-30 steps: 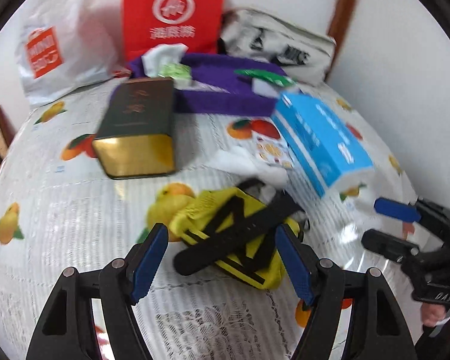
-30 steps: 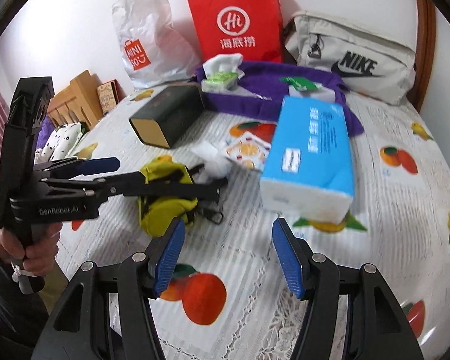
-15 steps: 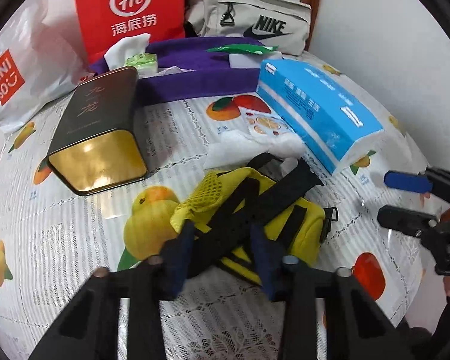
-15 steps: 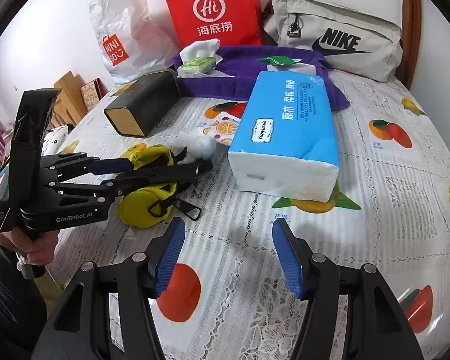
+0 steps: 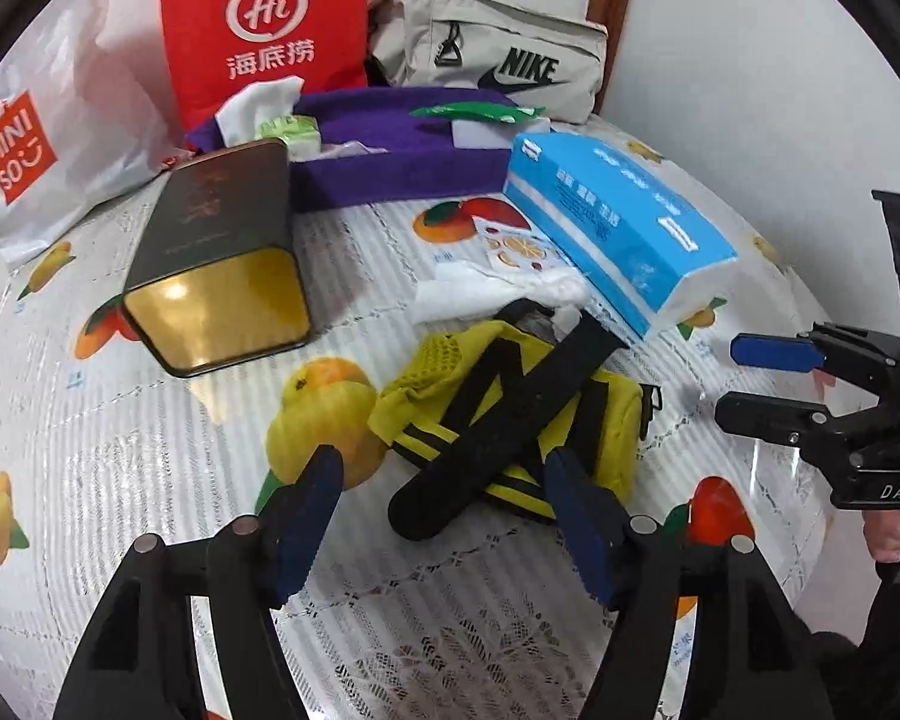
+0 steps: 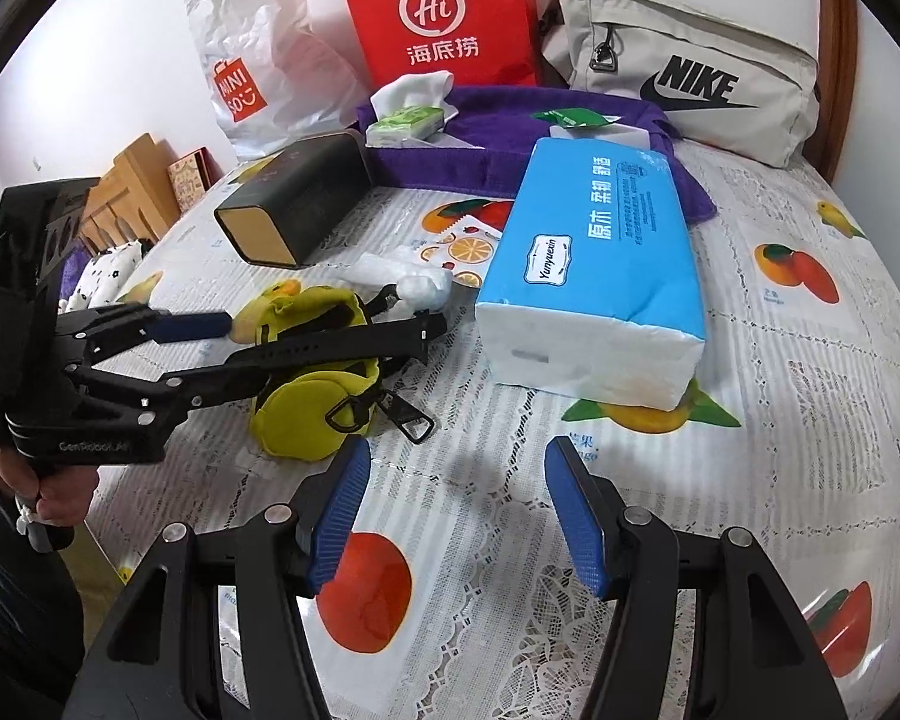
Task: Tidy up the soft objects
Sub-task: 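Lower the left tool onto the black watch strap on the yellow bag and close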
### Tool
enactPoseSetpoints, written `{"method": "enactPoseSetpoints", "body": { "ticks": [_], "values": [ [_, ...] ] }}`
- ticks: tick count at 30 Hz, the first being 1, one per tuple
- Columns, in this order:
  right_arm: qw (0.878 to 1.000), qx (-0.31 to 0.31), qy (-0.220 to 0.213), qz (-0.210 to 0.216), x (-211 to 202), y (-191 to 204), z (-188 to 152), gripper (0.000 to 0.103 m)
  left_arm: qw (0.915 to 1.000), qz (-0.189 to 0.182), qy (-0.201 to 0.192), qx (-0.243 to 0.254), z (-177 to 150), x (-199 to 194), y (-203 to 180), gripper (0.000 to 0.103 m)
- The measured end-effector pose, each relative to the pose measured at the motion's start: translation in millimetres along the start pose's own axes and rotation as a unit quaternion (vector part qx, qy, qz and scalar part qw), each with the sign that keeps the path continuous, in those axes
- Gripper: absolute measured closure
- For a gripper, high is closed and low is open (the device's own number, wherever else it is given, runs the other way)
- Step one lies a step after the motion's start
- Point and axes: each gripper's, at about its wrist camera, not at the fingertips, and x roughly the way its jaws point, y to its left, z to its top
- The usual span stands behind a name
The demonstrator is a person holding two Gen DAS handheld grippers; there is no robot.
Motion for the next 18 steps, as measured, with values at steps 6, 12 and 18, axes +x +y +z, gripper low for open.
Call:
{"method": "enactPoseSetpoints", "body": {
  "ticks": [6, 12, 18],
  "values": [
    [1.0, -0.005, 0.006, -0.002, 4.6, 4.5, -0.8, 0.043, 0.9999, -0.006, 0.013, -0.003, -2.4, 7.3, -0.3, 0.071],
    [1.0, -0.008, 0.003, 0.0, 3.1, 7.5, -0.3, 0.043, 0.9994, -0.022, 0.005, -0.025, -9.5, -9.3, 8.5, 0.092],
    [1.0, -0.011, 0.008, 0.002, 5.5, 9.6, -1.3, 0.043, 0.9988, -0.042, -0.014, -0.018, -4.6, -20.1, 0.1, 0.087]
  ]
}}
